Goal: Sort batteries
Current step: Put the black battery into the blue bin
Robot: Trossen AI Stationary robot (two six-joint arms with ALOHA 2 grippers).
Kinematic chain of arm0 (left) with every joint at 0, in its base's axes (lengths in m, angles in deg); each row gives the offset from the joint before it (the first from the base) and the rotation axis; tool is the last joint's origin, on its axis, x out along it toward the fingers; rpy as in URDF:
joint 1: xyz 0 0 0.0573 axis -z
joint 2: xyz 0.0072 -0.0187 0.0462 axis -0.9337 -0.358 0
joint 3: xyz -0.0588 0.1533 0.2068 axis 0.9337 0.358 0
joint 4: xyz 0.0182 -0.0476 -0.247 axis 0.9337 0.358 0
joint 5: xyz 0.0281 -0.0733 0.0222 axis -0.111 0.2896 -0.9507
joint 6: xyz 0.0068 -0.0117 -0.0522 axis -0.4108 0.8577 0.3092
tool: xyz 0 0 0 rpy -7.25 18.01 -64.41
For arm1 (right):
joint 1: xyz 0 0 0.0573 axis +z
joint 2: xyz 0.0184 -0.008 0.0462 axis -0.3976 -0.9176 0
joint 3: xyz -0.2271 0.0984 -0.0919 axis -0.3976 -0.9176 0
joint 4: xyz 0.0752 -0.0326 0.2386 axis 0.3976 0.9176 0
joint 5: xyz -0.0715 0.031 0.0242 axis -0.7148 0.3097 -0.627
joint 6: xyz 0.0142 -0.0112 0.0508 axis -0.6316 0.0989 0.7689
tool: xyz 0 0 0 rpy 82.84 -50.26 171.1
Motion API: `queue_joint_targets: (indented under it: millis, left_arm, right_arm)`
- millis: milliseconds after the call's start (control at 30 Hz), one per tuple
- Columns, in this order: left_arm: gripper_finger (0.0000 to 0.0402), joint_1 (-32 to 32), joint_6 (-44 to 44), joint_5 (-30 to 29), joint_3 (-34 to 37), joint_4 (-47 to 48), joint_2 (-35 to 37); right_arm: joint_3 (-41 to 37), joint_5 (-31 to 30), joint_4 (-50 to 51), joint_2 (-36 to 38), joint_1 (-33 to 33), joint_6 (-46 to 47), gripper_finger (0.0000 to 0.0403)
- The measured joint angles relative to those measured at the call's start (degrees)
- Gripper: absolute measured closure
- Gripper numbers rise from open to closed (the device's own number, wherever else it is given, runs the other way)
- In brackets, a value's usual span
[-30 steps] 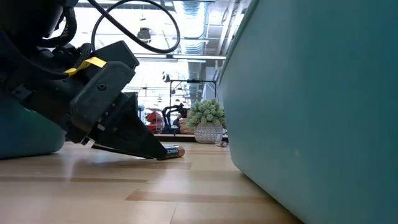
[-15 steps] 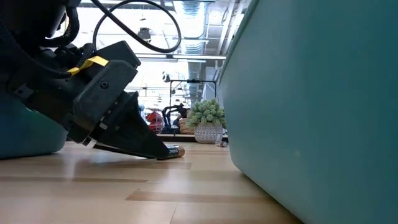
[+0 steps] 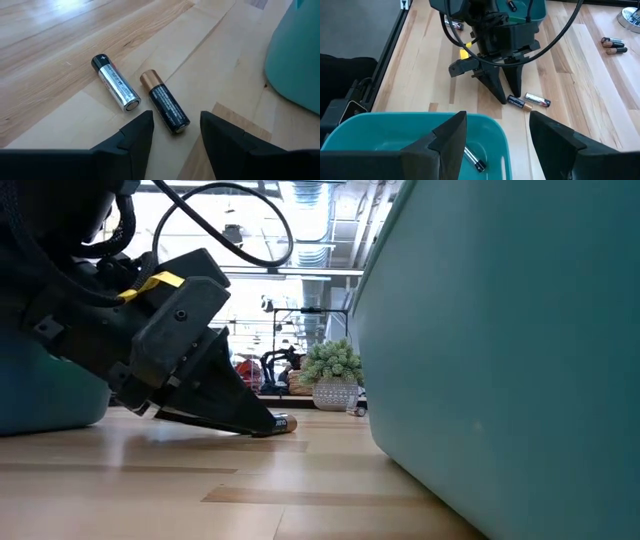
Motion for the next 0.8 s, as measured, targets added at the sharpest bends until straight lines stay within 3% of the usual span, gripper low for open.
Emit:
queue_joint_targets:
  millis: [500,800]
  left_arm:
    - [0.0242,-0.56,2.22,0.06,-0.04,-0.42,-1.62]
    - [0.031,-0.6,2.58,0.07,0.04,0.28,-1.68]
  right_arm:
    - [0.0,0.0,-0.01,0.0,0.02,0.59,0.0171]
    - [0.0,0.0,-0.01,0.0,0.02,0.87,0.0171]
